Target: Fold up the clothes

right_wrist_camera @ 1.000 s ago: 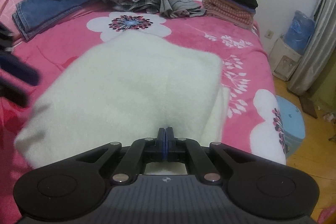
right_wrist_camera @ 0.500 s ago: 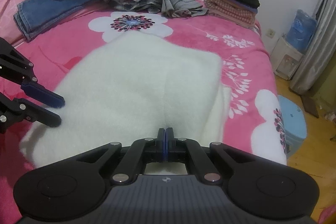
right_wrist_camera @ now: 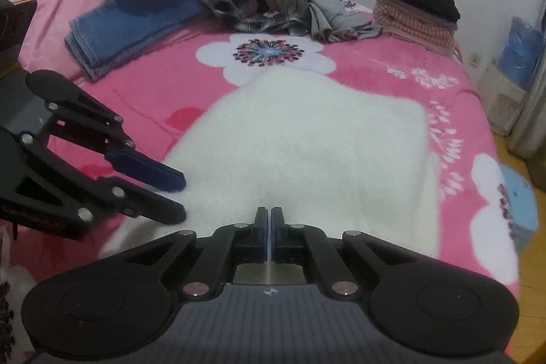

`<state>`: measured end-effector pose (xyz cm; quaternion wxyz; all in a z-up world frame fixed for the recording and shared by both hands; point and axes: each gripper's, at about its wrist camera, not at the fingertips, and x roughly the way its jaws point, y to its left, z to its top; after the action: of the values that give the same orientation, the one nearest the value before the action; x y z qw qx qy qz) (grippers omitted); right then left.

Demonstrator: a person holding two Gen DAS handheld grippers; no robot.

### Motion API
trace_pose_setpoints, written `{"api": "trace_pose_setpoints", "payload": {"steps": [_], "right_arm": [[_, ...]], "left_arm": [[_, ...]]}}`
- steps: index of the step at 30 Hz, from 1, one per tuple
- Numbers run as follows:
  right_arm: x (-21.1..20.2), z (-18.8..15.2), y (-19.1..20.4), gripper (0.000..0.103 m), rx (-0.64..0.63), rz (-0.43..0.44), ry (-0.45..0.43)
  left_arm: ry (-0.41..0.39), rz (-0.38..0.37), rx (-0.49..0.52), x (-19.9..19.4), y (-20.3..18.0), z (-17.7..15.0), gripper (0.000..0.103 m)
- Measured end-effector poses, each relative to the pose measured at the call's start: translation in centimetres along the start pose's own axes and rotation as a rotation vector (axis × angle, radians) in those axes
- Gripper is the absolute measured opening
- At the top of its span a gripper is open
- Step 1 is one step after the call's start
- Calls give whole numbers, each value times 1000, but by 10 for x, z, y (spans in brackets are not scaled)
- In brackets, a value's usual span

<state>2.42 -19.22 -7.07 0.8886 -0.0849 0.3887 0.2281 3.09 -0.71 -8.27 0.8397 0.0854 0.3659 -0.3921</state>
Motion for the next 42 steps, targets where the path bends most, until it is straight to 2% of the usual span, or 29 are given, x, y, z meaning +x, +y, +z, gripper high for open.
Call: {"api": "trace_pose_setpoints", "payload": {"steps": [2,5,9,11,13,17,21,22,26,29,32,34,35,37,40,42], "right_arm": [[-3,8,-4,0,40,4,25],[-16,18,7,1,-9,3,6],[-29,24,27,1,-80,115,-44],[-10,15,36,0,-122,84,30],[6,-2,38,0,-162,68,33],[-3,20,42,0,-130,62,81],[-19,33,60,0,-172,135,6],[-16,30,62,0,-180,150,9],[18,5,58,0,-190,130,70],[7,26,49,0,-110,155,107],[-10,48,43,0,-146,96,48],[-5,54,34,0,-137,72,37],[-1,56,29,0,-129,62,36],[28,45,21,0,-155,34,111],[43,42,10,0,-141,69,147],[39,60,9,0,-117,69,171]], "left_arm": [[-23,-18,-9,-8,5,2,24],[-35,4,-76,-10,27,8,27],[-51,35,-166,-12,56,16,27],[-34,33,-190,-4,66,18,26],[-1,24,-218,7,73,18,27],[12,2,-259,10,80,20,27],[7,-16,-290,9,83,15,27],[5,-21,-300,8,84,14,27],[14,-37,-334,10,89,11,27],[2,-56,-366,5,92,12,28],[-9,-83,-399,5,91,11,34],[-16,-101,-421,5,90,10,38],[-20,-93,-410,7,87,9,41],[-18,-66,-381,11,80,8,42],[-14,-8,-342,16,69,8,45],[-17,15,-322,15,62,9,50]]}}
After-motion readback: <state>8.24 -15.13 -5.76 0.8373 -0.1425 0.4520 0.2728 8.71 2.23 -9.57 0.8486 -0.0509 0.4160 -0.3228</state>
